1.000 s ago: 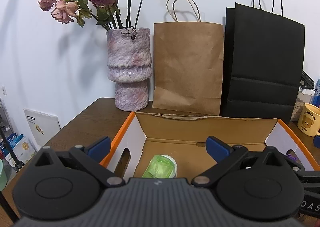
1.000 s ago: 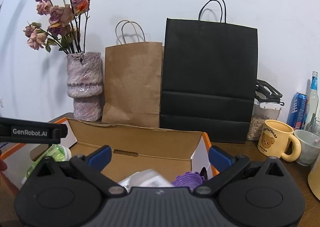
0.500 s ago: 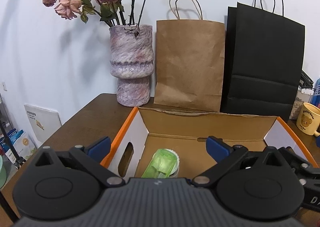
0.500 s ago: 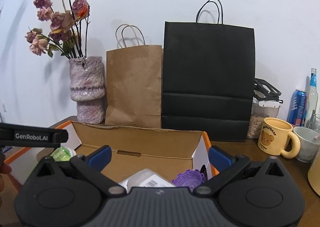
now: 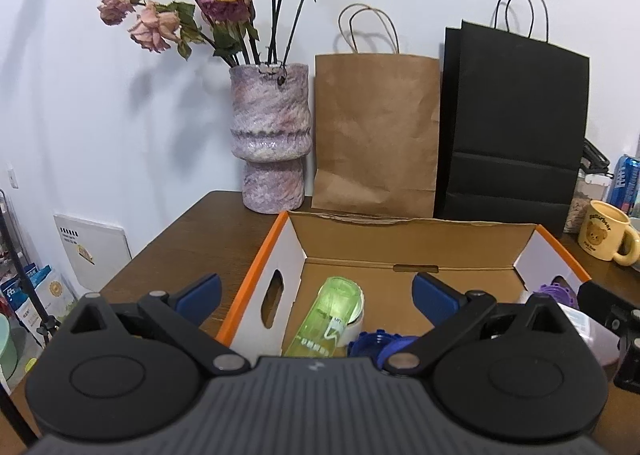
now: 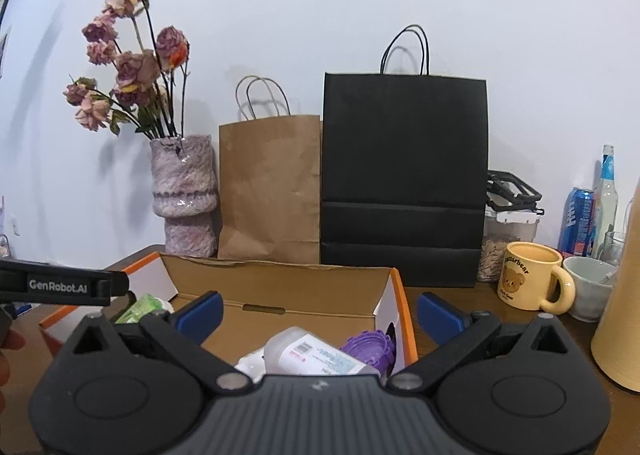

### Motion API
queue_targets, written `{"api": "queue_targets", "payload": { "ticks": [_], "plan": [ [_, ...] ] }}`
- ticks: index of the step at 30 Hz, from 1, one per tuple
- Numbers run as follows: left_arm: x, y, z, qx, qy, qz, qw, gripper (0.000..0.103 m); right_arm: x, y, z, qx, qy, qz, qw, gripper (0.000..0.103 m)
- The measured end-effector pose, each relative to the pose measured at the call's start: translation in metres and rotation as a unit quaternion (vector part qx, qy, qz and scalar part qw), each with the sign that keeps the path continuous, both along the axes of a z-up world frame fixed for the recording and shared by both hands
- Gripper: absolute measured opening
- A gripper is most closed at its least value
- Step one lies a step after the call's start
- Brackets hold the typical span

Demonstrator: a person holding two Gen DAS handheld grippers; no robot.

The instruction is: Organize rigid objects

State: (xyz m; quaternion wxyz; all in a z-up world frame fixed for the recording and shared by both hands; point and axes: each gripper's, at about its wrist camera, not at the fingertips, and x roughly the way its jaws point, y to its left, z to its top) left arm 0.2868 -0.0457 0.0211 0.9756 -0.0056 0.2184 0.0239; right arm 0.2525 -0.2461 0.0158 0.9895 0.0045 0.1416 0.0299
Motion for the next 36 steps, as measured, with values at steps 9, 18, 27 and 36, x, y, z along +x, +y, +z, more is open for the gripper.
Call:
{"api": "queue_targets", "payload": {
  "ticks": [9,18,27,36],
  "plan": [
    [-0.053,0.005,0.010,0.004,-0.010,-0.004,0.9999,0.103,-0.056,0.005,0.011,-0.004,-0.009,0.008,1.000,0.103],
    [-0.113,0.010,0.011,0.001,-0.009,-0.017,0.9998,0.103,-0.112,0.011,0.017,-0.006,-0.014,0.020,1.000,0.103],
    [-0.164,0.016,0.008,0.000,-0.008,-0.021,0.9998,0.103,-0.163,0.016,0.017,-0.009,-0.012,0.027,1.000,0.103],
    [-0.199,0.024,0.004,-0.004,-0.005,-0.020,0.9998,0.103,-0.199,0.019,0.011,-0.010,-0.006,0.029,1.000,0.103]
  ]
}}
